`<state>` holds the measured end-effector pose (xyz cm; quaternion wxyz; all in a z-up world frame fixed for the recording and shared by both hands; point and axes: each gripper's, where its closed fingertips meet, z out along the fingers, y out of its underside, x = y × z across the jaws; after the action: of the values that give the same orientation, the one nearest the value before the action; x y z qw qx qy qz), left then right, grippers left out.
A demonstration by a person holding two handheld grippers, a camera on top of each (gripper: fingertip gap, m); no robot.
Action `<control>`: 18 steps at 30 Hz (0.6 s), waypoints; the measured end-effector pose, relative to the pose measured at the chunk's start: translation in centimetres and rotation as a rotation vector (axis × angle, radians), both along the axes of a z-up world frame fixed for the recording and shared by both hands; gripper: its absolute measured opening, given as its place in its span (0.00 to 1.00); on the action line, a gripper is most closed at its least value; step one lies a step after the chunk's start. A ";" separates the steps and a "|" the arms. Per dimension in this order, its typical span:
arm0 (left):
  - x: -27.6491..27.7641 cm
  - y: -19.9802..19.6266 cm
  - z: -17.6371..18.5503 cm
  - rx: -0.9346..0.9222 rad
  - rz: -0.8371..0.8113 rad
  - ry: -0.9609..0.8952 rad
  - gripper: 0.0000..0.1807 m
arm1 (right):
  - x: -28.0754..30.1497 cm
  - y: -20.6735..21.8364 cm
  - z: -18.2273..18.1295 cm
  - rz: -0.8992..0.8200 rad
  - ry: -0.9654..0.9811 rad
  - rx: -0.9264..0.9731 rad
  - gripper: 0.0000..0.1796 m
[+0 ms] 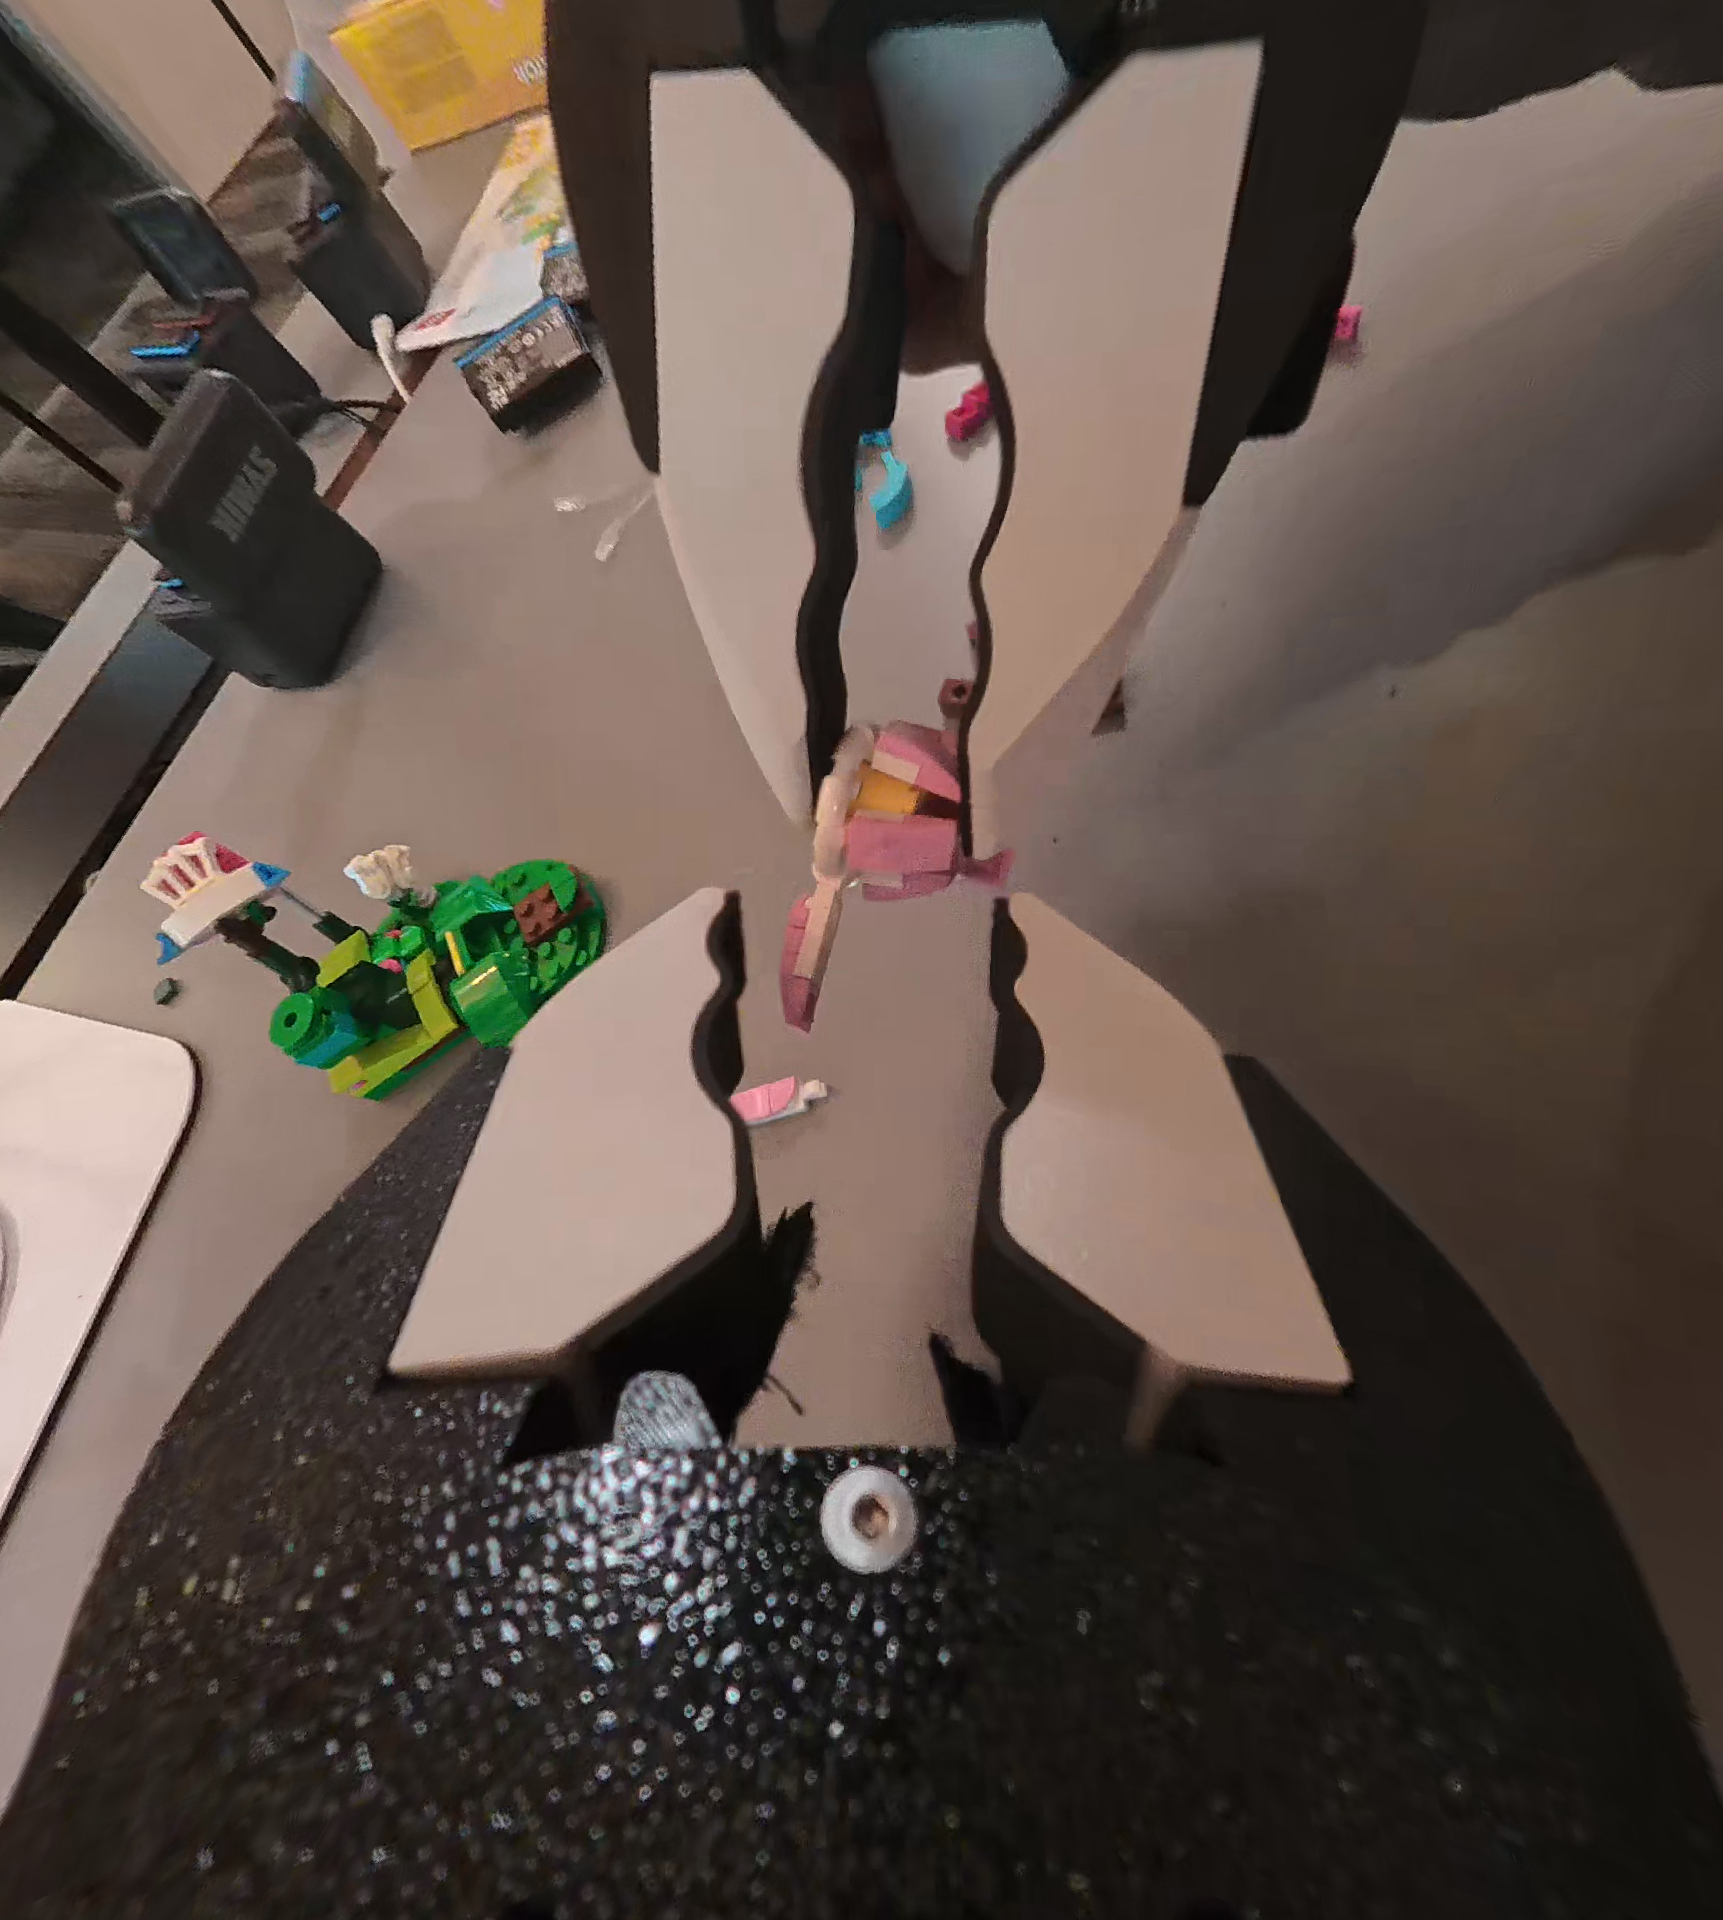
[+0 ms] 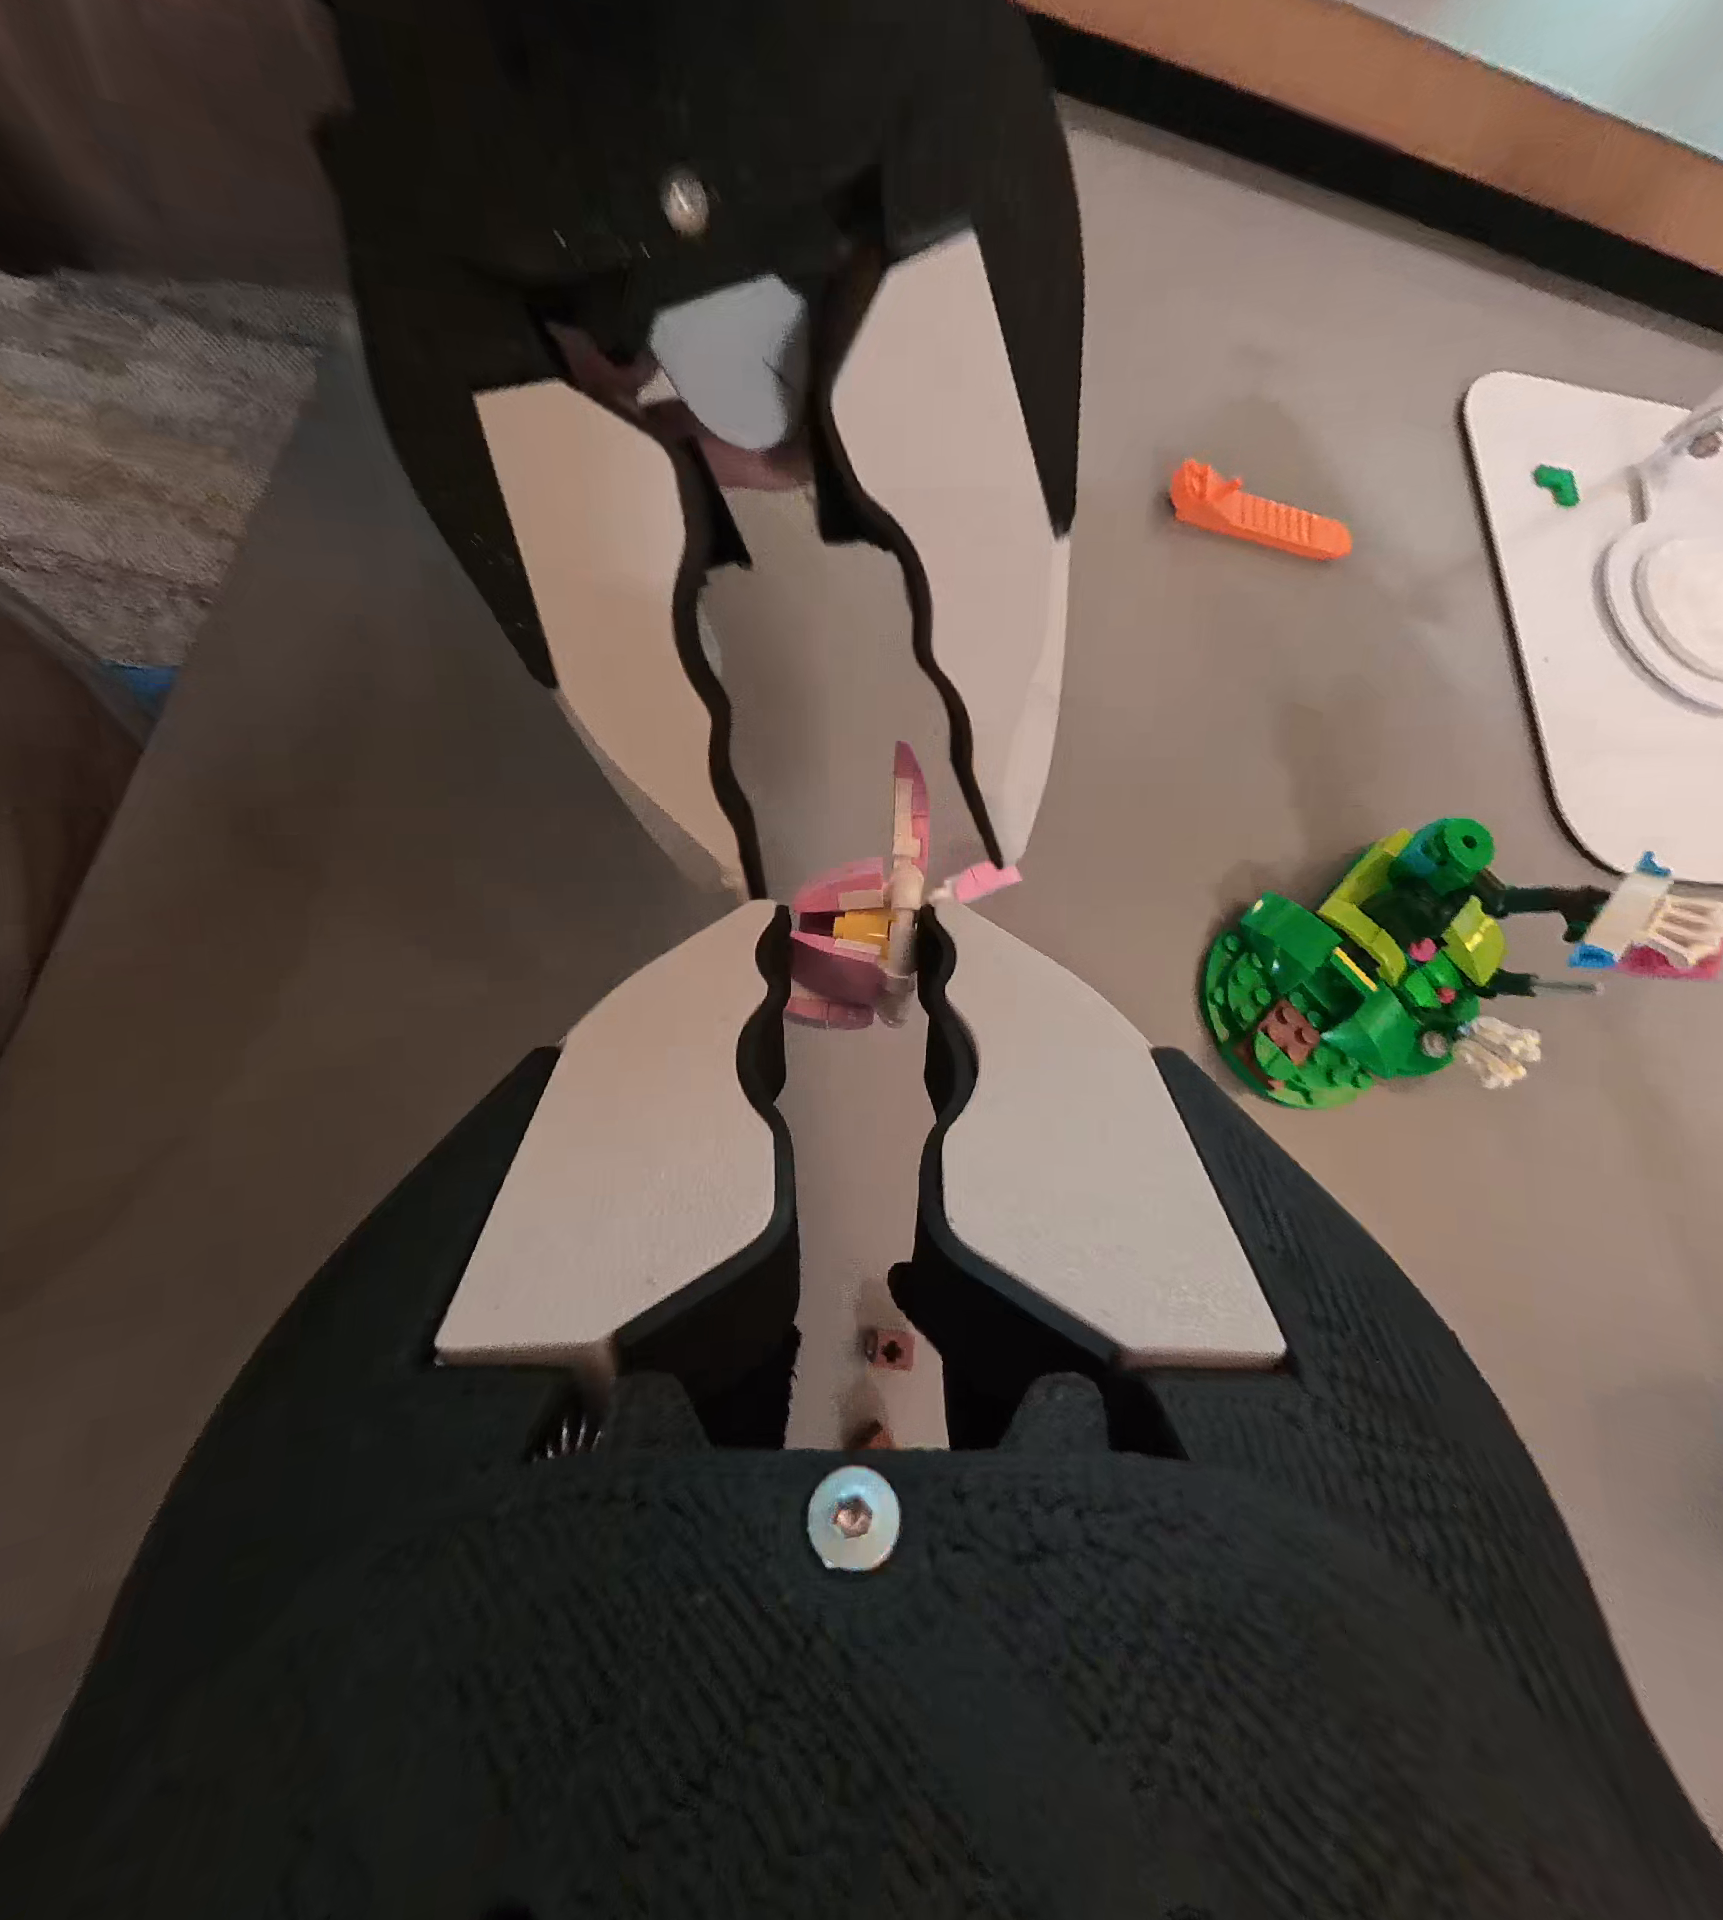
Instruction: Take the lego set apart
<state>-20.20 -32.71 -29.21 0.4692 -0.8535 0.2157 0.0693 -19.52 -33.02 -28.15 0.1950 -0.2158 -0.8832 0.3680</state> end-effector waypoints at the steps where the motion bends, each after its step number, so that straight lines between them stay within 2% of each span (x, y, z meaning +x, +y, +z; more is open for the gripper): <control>1: 0.0 0.0 -0.2 -0.012 -0.007 0.009 0.25 | 0.2 -0.2 0.2 0.017 0.002 -0.020 0.12; 8: 0.2 0.2 0.4 0.046 -0.061 0.066 0.04 | 1.0 -0.5 0.9 0.082 0.060 0.002 0.12; 13: 0.5 0.1 1.2 0.072 -0.062 0.007 0.03 | 1.3 -0.5 1.7 0.133 0.151 0.112 0.12; 18: 1.2 -0.6 2.1 0.122 -0.094 -0.264 0.03 | 1.4 -1.3 2.7 0.149 0.261 0.122 0.12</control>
<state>-18.99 -33.35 -27.09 0.5472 -0.8141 0.1874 -0.0528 -18.11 -34.31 -25.44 0.2930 -0.0880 -0.8846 0.3520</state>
